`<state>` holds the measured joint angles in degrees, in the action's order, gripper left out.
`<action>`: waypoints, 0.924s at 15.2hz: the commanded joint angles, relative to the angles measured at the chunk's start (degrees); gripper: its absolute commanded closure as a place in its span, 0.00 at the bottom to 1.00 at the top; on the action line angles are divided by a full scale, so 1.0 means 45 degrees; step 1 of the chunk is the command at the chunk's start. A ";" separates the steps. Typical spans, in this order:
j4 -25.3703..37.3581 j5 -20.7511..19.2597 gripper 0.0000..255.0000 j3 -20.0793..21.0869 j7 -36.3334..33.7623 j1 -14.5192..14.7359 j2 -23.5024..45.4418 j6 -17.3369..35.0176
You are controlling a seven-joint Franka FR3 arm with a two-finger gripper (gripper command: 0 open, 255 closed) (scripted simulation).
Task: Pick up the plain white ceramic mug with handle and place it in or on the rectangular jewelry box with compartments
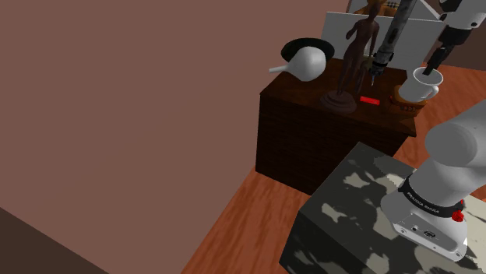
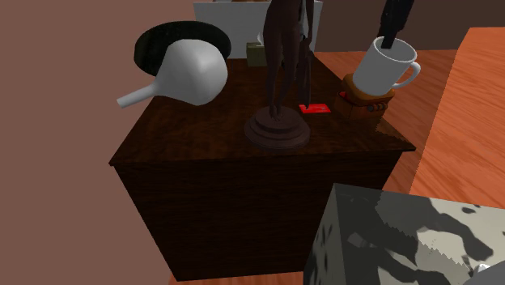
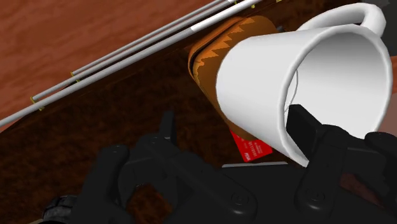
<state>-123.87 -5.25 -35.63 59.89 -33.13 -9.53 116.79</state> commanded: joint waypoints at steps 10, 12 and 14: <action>0.1211 -0.0197 0.00 0.0187 -0.0155 0.0002 -0.0469 -0.1619; 0.1211 -0.0197 0.00 0.0187 -0.0155 0.0002 -0.0469 -0.1619; 0.1210 -0.0196 0.00 0.0186 -0.0155 0.0002 -0.0468 -0.1617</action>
